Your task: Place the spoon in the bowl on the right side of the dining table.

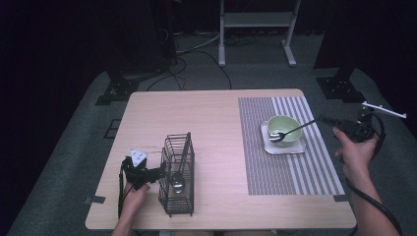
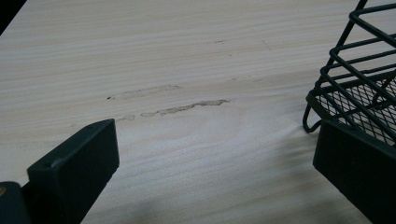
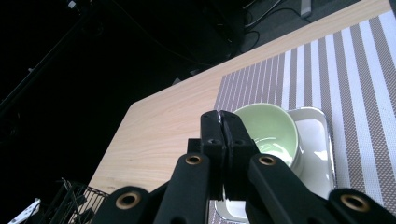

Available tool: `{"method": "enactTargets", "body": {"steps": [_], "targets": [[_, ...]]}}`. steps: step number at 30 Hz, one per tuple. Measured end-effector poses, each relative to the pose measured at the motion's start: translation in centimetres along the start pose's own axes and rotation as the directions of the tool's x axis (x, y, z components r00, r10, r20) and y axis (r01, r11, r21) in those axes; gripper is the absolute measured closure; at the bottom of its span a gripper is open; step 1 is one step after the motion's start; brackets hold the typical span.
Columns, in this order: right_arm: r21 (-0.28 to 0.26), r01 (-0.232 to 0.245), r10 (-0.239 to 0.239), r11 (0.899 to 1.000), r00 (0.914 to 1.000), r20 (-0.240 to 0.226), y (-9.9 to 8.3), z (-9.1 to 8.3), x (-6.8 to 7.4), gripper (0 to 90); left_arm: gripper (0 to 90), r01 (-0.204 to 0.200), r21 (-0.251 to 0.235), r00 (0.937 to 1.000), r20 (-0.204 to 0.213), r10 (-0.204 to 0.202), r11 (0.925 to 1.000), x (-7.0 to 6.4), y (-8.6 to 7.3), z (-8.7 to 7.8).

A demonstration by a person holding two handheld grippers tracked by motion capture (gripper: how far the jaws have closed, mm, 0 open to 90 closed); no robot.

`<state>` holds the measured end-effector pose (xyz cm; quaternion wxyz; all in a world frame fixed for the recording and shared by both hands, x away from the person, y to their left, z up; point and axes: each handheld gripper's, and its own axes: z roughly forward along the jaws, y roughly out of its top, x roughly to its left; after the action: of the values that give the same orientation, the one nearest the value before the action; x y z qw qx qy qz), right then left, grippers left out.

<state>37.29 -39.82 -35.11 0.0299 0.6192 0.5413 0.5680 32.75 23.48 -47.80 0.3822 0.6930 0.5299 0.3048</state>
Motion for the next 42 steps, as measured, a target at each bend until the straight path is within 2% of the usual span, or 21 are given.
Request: {"method": "enactTargets", "body": {"steps": [17, 33, 42], "targets": [[-0.029, -0.004, 0.005, 1.0, 0.9986, 0.052, 1.7, 0.5, 0.1, 88.5, 0.0, 0.001, 0.001, 1.0, 0.003, -0.001, 1.0, 0.1, 0.0, 0.0], [-0.049, -0.026, 0.031, 0.998, 0.9946, 0.099, 2.1, 1.4, -1.0, 88.5, 0.0, 0.0, 0.0, 1.0, 0.002, 0.0, 1.0, 0.1, 0.0, 0.0], [-0.05, -0.033, 0.039, 0.998, 0.9903, 0.134, 1.6, 2.0, -2.4, 88.5, 0.0, 0.001, 0.0, 1.0, 0.002, -0.001, 1.0, 0.1, 0.0, 0.0]]}}
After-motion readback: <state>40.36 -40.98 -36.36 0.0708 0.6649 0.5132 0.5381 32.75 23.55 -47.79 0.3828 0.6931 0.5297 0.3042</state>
